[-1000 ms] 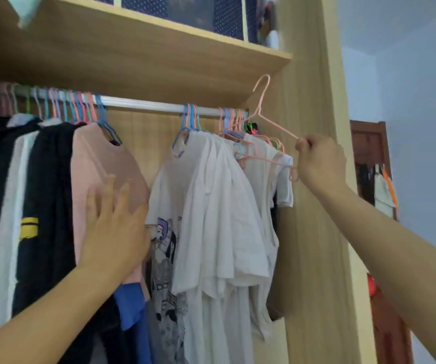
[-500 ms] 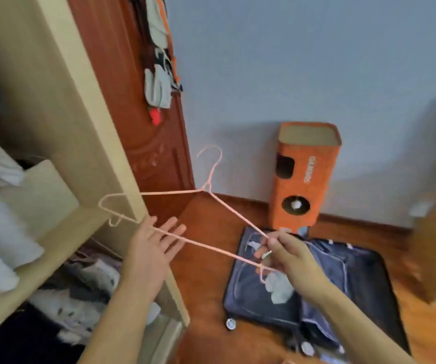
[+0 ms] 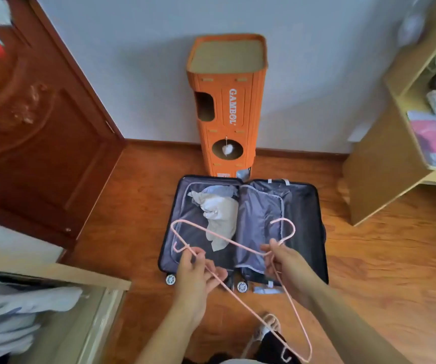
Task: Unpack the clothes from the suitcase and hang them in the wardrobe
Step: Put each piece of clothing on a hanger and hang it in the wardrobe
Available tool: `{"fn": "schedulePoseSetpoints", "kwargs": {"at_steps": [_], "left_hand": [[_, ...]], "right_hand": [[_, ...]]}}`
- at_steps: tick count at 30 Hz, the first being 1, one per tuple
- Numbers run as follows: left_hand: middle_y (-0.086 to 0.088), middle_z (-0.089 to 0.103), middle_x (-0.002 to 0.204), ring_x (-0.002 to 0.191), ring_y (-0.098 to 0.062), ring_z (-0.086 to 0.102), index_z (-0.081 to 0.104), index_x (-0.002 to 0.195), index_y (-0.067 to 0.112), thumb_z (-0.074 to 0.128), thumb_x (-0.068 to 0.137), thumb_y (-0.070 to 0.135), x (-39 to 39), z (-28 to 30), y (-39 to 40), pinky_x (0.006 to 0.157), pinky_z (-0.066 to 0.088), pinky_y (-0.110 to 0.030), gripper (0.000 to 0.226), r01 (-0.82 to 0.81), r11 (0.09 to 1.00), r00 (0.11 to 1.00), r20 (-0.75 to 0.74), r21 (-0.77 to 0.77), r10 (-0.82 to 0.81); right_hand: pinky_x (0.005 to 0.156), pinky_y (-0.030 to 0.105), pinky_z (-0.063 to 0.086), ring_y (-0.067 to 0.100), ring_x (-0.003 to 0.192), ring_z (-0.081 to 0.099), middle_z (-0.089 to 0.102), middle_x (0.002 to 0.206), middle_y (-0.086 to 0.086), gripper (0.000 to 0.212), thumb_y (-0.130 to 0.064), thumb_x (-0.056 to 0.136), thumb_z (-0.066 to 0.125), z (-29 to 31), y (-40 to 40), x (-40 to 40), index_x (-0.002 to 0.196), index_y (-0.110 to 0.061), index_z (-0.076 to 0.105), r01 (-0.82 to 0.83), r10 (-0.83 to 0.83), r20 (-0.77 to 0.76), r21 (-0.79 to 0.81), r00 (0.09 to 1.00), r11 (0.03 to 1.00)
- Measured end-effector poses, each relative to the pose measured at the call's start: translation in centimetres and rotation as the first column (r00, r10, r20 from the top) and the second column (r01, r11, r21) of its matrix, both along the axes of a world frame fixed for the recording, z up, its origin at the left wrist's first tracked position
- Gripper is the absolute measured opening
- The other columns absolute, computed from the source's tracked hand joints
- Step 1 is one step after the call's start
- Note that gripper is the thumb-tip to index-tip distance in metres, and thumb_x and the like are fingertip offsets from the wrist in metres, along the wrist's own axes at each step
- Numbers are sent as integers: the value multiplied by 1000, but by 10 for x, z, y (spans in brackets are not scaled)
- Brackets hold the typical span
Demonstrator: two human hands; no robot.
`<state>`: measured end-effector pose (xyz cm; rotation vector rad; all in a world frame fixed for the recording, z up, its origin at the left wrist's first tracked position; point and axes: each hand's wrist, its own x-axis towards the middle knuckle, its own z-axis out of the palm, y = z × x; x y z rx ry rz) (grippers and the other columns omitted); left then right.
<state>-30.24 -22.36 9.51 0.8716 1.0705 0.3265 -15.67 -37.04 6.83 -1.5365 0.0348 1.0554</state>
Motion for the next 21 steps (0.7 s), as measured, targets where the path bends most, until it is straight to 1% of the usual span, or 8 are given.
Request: {"fn": "schedulePoseSetpoints", "kwargs": {"at_steps": [2, 5, 7, 9, 12, 16, 19, 21], "left_hand": [[-15, 62, 74, 77, -33, 72, 51, 105, 9, 43, 109, 12, 31, -4, 0, 84, 60, -48, 10, 21, 1000, 1000, -1, -20, -21], [-15, 69, 90, 83, -32, 72, 57, 110, 10, 48, 107, 13, 67, -30, 16, 80, 56, -38, 10, 129, 992, 977, -170, -14, -129], [-13, 65, 95, 79, -29, 65, 57, 116, 11, 51, 104, 8, 83, -73, 35, 74, 50, -36, 13, 240, 969, 924, -295, -54, -245], [-14, 66, 101, 79, -28, 66, 59, 121, 10, 55, 100, 5, 91, -133, 58, 79, 51, -40, 22, 378, 920, 813, -438, -105, -384], [-10, 71, 110, 93, -24, 71, 63, 115, 19, 58, 90, 16, 104, -248, 91, 97, 55, -44, 25, 626, 769, 559, -614, -128, -557], [-11, 64, 127, 119, -31, 60, 57, 132, 15, 55, 96, 17, 141, -427, 141, 99, 46, -35, 35, 864, 478, 196, -772, -154, -604], [-18, 57, 132, 126, -37, 54, 48, 142, 14, 53, 95, 26, 179, -560, 199, 101, 48, -42, 49, 958, 259, 38, -837, -126, -546], [-19, 41, 147, 134, -39, 45, 42, 147, 21, 46, 94, 34, 210, -627, 233, 105, 46, -47, 55, 993, 63, -56, -878, -97, -475]], "right_hand": [[57, 28, 33, 15, 56, 41, 48, 65, 6, 39, -31, 106, 45, -3, 2, 41, 97, 0, 67, 44, -42, 43, -36, 998, 998], [62, 31, 39, 18, 60, 46, 54, 62, 6, 35, -24, 104, 50, -21, 13, 90, 87, -1, 70, 64, -52, 127, -95, 991, 993], [66, 35, 44, 18, 62, 51, 58, 59, 3, 33, -22, 102, 54, -49, 20, 114, 83, -2, 72, 140, -115, 164, -153, 980, 978], [66, 33, 47, 16, 62, 53, 60, 57, 0, 29, -18, 101, 55, -95, 25, 131, 82, -3, 71, 253, -225, 158, -189, 962, 949], [67, 30, 50, 16, 66, 56, 63, 62, 1, 22, -12, 97, 57, -196, 33, 145, 81, -6, 70, 375, -358, 111, -239, 927, 896], [69, 26, 53, 14, 65, 59, 64, 67, 3, 19, -10, 99, 54, -348, 59, 148, 88, -7, 69, 498, -497, 85, -302, 863, 813], [69, 25, 52, 18, 70, 59, 65, 75, 8, 21, -11, 102, 49, -443, 89, 152, 91, -10, 68, 495, -481, 127, -328, 867, 805], [74, 28, 53, 17, 73, 63, 67, 75, 4, 22, -14, 104, 48, -494, 110, 154, 92, -14, 67, 477, -450, 158, -324, 879, 817]]}}
